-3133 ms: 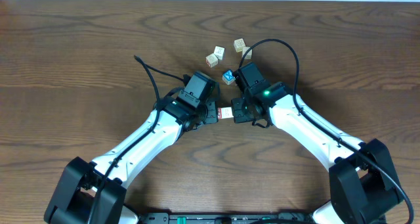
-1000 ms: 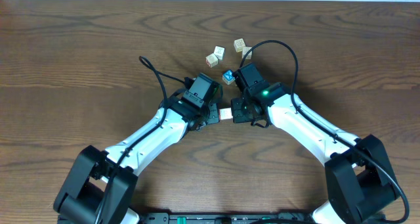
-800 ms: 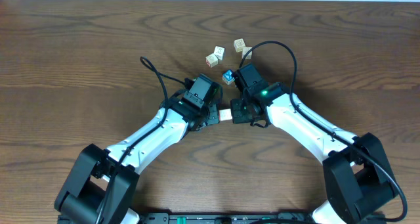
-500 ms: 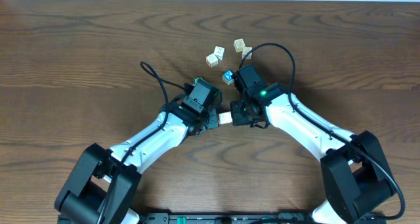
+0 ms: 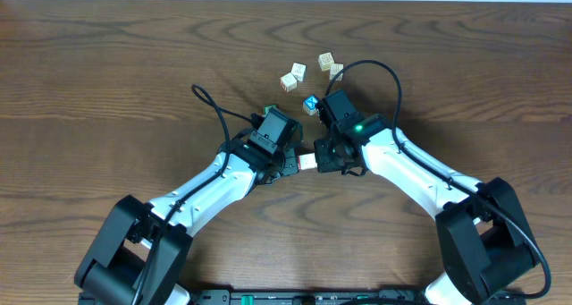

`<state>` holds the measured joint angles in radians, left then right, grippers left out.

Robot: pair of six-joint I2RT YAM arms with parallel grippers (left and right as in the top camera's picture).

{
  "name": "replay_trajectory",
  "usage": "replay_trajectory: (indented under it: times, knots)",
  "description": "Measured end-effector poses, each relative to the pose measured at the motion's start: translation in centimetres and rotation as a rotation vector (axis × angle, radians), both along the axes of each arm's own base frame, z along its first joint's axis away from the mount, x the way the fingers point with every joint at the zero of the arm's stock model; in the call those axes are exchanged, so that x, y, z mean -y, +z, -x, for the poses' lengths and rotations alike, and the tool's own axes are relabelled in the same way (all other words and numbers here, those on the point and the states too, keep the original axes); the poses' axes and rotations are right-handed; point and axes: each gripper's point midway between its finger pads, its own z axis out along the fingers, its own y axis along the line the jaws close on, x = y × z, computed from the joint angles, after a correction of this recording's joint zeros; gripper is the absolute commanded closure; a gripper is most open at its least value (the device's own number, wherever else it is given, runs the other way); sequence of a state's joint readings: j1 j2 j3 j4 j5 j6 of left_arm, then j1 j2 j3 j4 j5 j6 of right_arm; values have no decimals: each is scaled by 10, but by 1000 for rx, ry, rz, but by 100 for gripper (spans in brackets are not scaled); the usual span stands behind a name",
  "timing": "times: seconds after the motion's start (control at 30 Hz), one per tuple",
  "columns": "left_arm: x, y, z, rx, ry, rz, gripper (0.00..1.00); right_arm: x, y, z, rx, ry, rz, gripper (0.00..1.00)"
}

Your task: Lift 3 blocks

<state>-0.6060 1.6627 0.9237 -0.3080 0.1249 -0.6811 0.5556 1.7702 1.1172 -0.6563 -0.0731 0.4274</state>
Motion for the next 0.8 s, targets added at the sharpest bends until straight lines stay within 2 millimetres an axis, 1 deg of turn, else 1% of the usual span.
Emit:
replay_trajectory:
  times: [0.5,0.8]
  knots:
    - [-1,-1,1,-4,0,-3,93,-1,-3,1,1,2,-9,99]
    - [0,-7,4,0,-1,8,93,1,-7,3,-4,2,-6,99]
